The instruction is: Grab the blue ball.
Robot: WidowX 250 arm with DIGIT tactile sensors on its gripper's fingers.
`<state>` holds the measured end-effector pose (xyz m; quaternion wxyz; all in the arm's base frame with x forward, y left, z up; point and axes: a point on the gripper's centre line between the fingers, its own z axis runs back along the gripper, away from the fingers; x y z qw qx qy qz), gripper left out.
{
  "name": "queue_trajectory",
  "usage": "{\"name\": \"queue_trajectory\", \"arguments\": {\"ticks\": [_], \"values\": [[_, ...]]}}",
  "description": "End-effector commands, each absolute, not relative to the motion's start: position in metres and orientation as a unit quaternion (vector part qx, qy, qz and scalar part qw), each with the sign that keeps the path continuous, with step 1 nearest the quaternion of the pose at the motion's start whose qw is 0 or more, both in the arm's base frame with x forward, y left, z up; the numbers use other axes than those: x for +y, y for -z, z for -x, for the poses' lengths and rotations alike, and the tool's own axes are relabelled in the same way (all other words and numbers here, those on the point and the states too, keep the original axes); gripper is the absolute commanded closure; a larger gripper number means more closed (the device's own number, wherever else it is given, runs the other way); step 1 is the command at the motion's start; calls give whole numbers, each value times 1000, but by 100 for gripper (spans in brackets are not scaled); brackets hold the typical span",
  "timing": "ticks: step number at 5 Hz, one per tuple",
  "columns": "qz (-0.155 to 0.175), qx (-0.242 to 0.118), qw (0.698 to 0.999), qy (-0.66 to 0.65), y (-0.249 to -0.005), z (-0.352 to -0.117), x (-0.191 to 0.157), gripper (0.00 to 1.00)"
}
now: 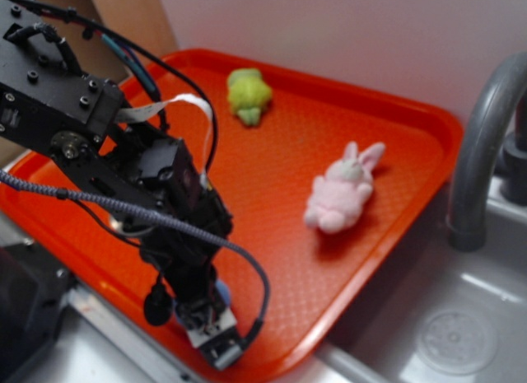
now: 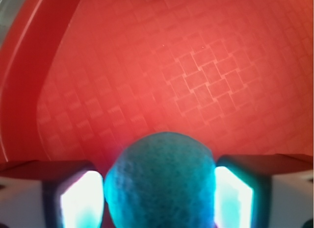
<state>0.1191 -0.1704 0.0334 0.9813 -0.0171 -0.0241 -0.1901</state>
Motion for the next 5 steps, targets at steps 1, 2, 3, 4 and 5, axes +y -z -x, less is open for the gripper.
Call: {"name": "queue_trajectory", "arguments": {"ticks": [1,2,3,4,5], "values": [[50,-115,969,211,-98,-145,-114,100],[52,-158,973,158,-148,-161,-61,100],[27,-142,982,118,-199,-165,-19,100],[-72,-132,988,46,-240,-164,20,100],[-104,-79,991,14,-246,-173,37,100]]}}
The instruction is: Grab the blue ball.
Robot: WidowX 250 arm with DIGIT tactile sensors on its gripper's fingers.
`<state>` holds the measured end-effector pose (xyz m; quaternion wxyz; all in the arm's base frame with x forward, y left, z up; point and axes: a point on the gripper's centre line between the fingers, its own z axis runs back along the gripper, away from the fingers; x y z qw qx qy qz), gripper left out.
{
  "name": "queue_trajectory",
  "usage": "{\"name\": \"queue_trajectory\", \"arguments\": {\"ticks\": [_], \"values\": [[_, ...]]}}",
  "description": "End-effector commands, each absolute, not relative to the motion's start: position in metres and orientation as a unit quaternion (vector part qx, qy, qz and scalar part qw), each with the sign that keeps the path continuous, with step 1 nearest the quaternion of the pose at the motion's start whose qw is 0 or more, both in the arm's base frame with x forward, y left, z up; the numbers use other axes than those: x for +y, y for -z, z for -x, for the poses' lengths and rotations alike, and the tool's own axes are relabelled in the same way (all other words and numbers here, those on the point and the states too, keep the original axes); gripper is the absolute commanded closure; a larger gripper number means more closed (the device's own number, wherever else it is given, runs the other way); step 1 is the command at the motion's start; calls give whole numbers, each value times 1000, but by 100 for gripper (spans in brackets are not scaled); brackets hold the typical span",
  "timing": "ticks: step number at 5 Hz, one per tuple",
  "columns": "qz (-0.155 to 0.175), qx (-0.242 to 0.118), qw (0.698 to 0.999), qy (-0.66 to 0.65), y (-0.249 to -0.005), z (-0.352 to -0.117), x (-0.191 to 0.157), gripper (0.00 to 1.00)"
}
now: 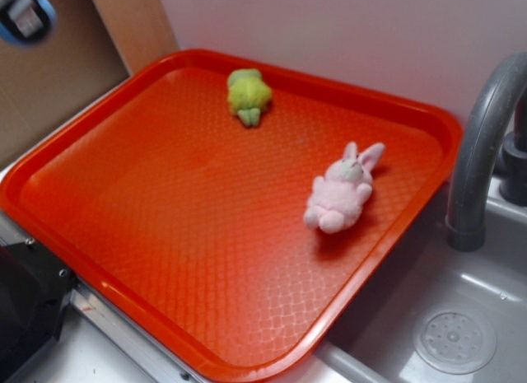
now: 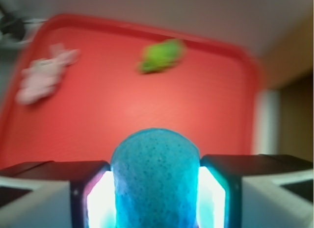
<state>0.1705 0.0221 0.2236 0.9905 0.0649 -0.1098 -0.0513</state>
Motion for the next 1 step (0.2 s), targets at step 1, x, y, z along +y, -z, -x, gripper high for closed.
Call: {"name": "queue_trajectory", "arguments": {"ticks": [1], "values": [[-150,-67,986,17,-237,-172,37,100]]}}
